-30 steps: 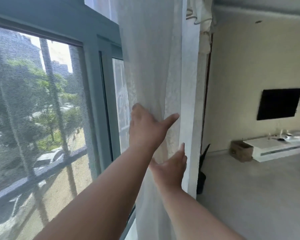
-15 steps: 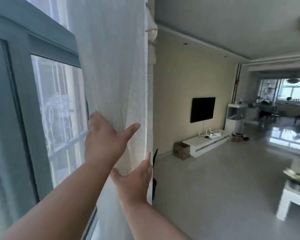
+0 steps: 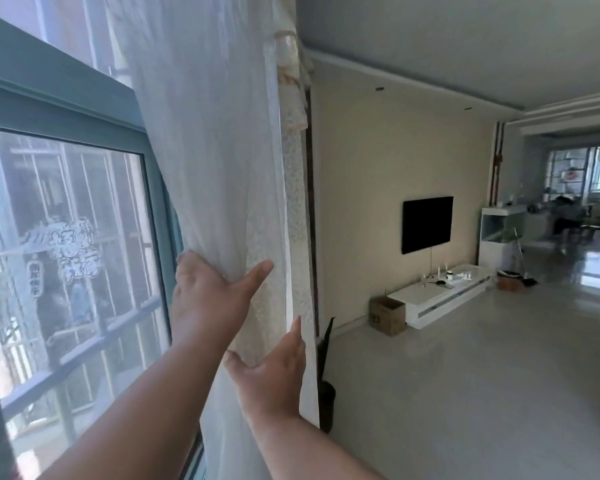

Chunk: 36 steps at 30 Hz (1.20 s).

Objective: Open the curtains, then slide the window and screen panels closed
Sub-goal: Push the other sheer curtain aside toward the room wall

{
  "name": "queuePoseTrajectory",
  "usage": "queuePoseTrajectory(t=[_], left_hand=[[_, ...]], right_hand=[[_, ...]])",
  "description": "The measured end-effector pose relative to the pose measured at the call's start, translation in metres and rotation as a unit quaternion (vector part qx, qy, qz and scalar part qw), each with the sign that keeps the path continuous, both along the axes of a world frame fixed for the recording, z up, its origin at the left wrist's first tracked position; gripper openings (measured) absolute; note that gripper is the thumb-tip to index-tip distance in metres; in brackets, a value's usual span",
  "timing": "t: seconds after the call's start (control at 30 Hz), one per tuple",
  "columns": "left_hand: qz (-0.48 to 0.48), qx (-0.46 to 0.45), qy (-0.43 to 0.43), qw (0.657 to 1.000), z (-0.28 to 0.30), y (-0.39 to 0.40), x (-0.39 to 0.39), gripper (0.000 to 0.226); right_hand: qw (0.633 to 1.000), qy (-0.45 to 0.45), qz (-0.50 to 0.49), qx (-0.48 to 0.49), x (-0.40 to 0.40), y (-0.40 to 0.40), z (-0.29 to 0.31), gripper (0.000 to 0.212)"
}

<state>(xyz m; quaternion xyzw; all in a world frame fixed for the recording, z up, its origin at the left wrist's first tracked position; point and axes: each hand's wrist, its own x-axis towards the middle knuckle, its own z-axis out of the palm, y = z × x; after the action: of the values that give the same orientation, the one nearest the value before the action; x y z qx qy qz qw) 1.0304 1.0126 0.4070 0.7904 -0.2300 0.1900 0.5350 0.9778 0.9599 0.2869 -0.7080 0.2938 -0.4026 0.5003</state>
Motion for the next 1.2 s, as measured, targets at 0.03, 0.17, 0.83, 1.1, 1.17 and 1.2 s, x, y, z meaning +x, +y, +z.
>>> queuePoseTrajectory(t=[0.03,0.17,0.83,1.1,1.17,1.2], left_hand=[[0.004,-0.002,0.003,1.000,0.001,-0.014,0.009,0.103],[0.017,-0.001,0.004,1.000,0.003,-0.056,0.029,0.101],[0.118,0.179,-0.058,0.975,0.004,-0.230,0.167,0.095],[0.102,0.159,-0.070,0.979,-0.004,-0.240,0.159,0.086],[0.104,0.167,-0.072,0.978,-0.005,-0.239,0.155,0.087],[0.106,0.172,-0.074,0.977,-0.006,-0.238,0.152,0.089]], right_hand=[[1.000,0.000,0.003,0.002,0.009,-0.015,0.000,0.150],[1.000,-0.002,0.005,0.001,0.033,-0.056,0.001,0.151],[0.983,0.174,-0.054,-0.036,0.167,-0.230,0.017,0.144],[0.990,0.127,-0.037,-0.056,0.151,-0.239,0.009,0.138],[0.989,0.126,-0.034,-0.064,0.146,-0.237,0.007,0.138],[0.988,0.132,-0.033,-0.071,0.144,-0.236,0.006,0.138]])
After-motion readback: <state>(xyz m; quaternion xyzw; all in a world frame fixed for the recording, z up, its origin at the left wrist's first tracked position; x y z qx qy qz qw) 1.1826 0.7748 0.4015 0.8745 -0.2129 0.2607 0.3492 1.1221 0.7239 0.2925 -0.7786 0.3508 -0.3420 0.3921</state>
